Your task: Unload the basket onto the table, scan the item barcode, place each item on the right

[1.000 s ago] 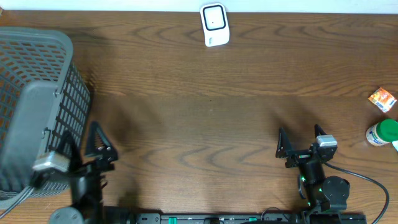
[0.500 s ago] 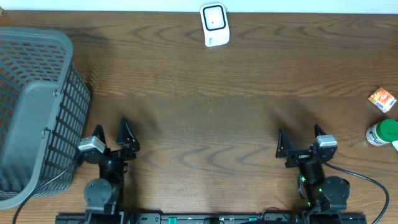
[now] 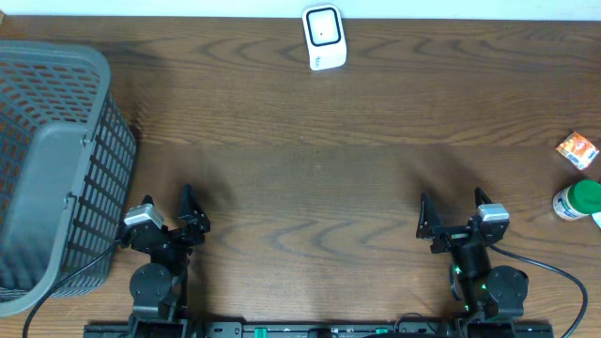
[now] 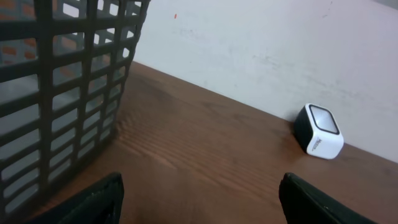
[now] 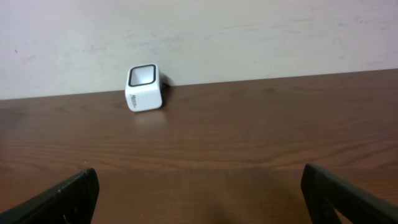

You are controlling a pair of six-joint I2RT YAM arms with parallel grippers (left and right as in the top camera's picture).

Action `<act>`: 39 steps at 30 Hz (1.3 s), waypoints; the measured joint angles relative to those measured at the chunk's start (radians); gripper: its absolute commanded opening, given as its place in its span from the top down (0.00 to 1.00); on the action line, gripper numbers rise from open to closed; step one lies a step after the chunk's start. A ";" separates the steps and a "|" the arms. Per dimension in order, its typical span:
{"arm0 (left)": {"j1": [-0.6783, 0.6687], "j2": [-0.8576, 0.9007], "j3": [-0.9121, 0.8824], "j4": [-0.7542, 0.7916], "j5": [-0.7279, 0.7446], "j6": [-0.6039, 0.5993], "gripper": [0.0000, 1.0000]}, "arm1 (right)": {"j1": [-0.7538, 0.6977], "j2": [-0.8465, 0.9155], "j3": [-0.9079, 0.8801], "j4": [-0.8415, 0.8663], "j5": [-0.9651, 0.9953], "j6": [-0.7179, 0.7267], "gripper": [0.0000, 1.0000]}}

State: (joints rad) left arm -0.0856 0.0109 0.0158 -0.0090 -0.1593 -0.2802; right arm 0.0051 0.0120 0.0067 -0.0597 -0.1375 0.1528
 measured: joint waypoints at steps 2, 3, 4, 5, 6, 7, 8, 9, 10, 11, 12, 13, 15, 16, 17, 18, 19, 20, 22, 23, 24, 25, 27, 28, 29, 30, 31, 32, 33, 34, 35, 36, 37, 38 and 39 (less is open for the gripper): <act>0.000 0.000 0.000 0.000 0.000 0.006 0.19 | 0.000 0.000 0.000 0.000 0.000 0.000 0.01; 0.000 0.000 0.000 0.000 0.000 0.010 0.19 | 0.000 0.000 0.000 0.000 0.000 0.000 0.01; 0.000 0.000 0.000 0.000 0.000 0.013 0.19 | 0.000 0.000 0.000 0.000 0.000 0.000 0.01; 0.000 0.000 0.000 0.000 0.000 0.016 0.20 | 0.000 0.000 0.000 0.000 0.000 0.000 0.01; 0.000 0.000 0.000 0.000 0.000 0.017 0.19 | 0.000 0.000 0.000 0.000 0.000 0.000 0.01; 0.000 0.000 0.000 -0.001 0.000 0.019 0.20 | 0.000 0.000 0.000 0.000 0.000 0.000 0.01; 0.000 0.000 0.001 -0.002 0.000 0.019 0.19 | 0.000 0.000 0.000 0.000 0.000 0.000 0.01; 0.000 0.000 0.001 -0.002 0.000 0.019 0.20 | 0.000 0.000 0.000 0.000 0.000 0.000 0.01; 0.000 0.000 0.002 -0.002 0.000 0.019 0.20 | 0.000 0.000 0.000 0.000 0.000 0.000 0.01; 0.000 0.000 0.002 -0.002 0.000 0.019 0.20 | 0.000 0.000 0.000 0.000 0.000 0.000 0.01; 0.000 0.000 0.002 -0.003 0.000 0.019 0.19 | 0.000 0.000 0.000 0.000 0.000 0.000 0.01; 0.000 0.000 0.002 -0.003 0.000 0.019 0.20 | 0.000 0.000 0.000 0.000 0.000 0.000 0.01; 0.000 0.000 0.002 -0.002 0.000 0.019 0.20 | 0.000 0.000 0.000 0.000 0.000 0.000 0.01; 0.000 0.000 0.002 -0.003 0.000 0.019 0.20 | 0.000 0.000 0.000 0.000 0.000 0.000 0.01; 0.000 0.000 0.002 -0.003 0.000 0.019 0.20 | 0.000 0.000 0.000 0.000 0.000 0.000 0.01; 0.000 0.000 0.002 -0.003 0.000 0.019 0.20 | 0.000 0.000 0.000 0.000 0.000 0.000 0.01; 0.000 0.000 0.002 -0.002 0.000 0.019 0.20 | 0.000 0.000 0.000 0.000 0.000 0.000 0.01; 0.000 0.000 0.002 -0.002 0.000 0.019 0.20 | 0.000 0.000 0.000 0.000 0.000 0.000 0.01; 0.000 0.000 0.002 -0.002 0.000 0.019 0.19 | 0.000 0.000 0.000 0.000 0.000 0.000 0.01; 0.000 0.000 0.002 -0.003 0.000 0.019 0.20 | 0.000 0.000 0.000 0.000 0.000 0.000 0.01; 0.000 0.000 0.002 -0.003 0.000 0.019 0.20 | 0.000 0.000 0.000 0.000 0.000 0.000 0.01; 0.000 0.000 0.002 -0.003 0.000 0.019 0.20 | 0.000 0.000 0.000 0.000 0.000 0.000 0.01; 0.000 0.000 0.002 -0.003 0.000 0.019 0.19 | 0.000 0.000 0.000 0.000 0.000 0.000 0.01; 0.000 0.000 0.002 -0.003 0.000 0.019 0.20 | 0.000 0.000 0.000 0.000 0.000 0.000 0.01; 0.000 0.000 0.002 -0.003 0.000 0.019 0.20 | 0.000 0.000 0.000 0.000 0.000 0.000 0.01; 0.000 0.000 0.002 -0.003 0.000 0.019 0.20 | 0.000 0.000 0.000 0.000 0.000 0.000 0.01; 0.000 0.000 0.002 -0.002 0.000 0.020 0.20 | 0.000 0.000 0.000 0.000 0.000 0.000 0.01; 0.000 0.000 0.002 -0.003 0.000 0.020 0.20 | 0.000 0.000 0.000 0.000 0.000 0.000 0.01; 0.000 0.000 0.002 -0.003 0.000 0.019 0.20 | 0.000 0.000 0.000 0.000 0.000 0.000 0.01; 0.000 0.000 0.002 -0.002 0.000 0.019 0.20 | 0.000 0.000 0.000 0.000 0.000 0.000 0.01; 0.000 0.000 0.002 -0.003 0.000 0.019 0.19 | 0.000 0.000 0.000 0.000 0.000 0.000 0.01; 0.000 0.000 0.002 -0.003 0.000 0.019 0.19 | 0.000 0.000 0.000 0.000 0.000 0.000 0.01; 0.000 0.000 0.002 -0.003 0.000 0.019 0.19 | 0.000 0.000 0.000 0.000 0.000 0.000 0.01; 0.000 0.000 0.002 -0.003 0.000 0.019 0.20 | 0.000 0.000 0.000 0.000 0.000 0.000 0.01; 0.000 0.000 0.002 -0.003 0.000 0.019 0.20 | 0.000 0.000 0.000 0.000 0.000 0.000 0.01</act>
State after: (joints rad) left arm -0.0856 0.0109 0.0177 -0.0116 -0.1593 -0.2607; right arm 0.0051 0.0120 0.0067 -0.0597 -0.1371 0.1524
